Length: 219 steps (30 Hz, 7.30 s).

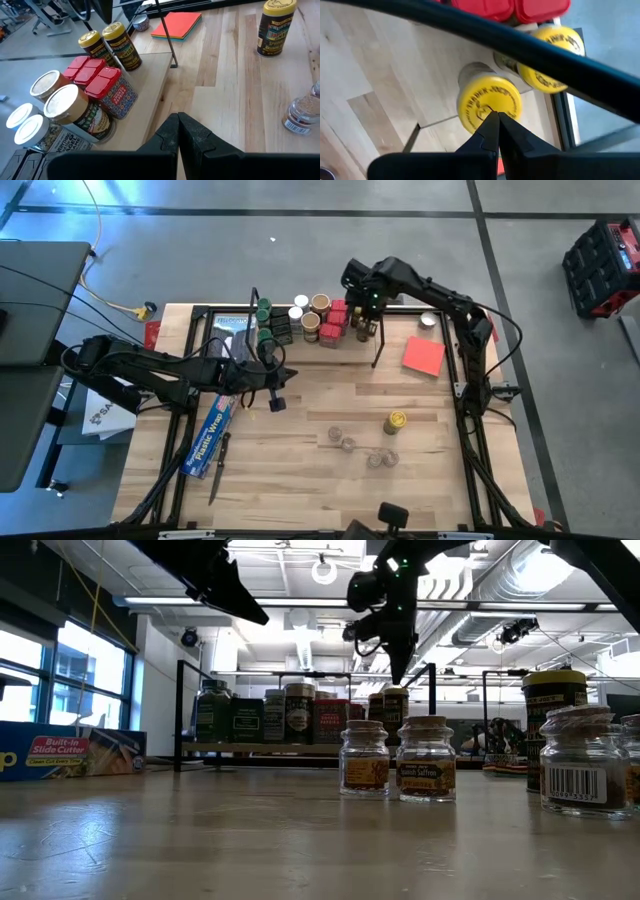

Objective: Shelf spices
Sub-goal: Put the yellow seasoning bottle on the shelf and align it with the other yellow seasoning bottle, then adjust the red seasoning cans on the shelf, then put the yellow seasoning bottle on the shelf and align it with the other yellow seasoning bottles

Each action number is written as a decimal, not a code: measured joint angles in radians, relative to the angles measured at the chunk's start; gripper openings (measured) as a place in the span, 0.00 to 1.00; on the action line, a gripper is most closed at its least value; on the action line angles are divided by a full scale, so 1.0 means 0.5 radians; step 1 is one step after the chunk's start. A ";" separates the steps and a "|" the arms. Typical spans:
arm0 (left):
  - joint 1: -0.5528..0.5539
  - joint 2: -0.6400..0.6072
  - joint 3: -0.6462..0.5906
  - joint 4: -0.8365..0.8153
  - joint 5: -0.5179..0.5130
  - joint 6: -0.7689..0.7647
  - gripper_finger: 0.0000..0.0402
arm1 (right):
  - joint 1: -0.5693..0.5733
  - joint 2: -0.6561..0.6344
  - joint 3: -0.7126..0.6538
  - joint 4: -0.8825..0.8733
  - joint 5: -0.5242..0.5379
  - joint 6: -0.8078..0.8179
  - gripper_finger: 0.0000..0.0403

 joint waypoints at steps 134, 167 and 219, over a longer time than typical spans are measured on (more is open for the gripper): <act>-0.041 0.005 -0.001 -0.173 -0.043 -0.415 0.00 | 0.314 -0.292 -0.980 1.560 0.033 0.299 0.00; -0.106 0.005 0.000 -0.179 -0.057 -0.416 0.00 | 1.704 -1.120 -0.981 0.169 0.381 1.424 0.00; -0.142 0.005 0.000 -0.179 -0.060 -0.365 0.00 | 1.804 -1.121 -1.995 0.814 0.068 2.306 0.76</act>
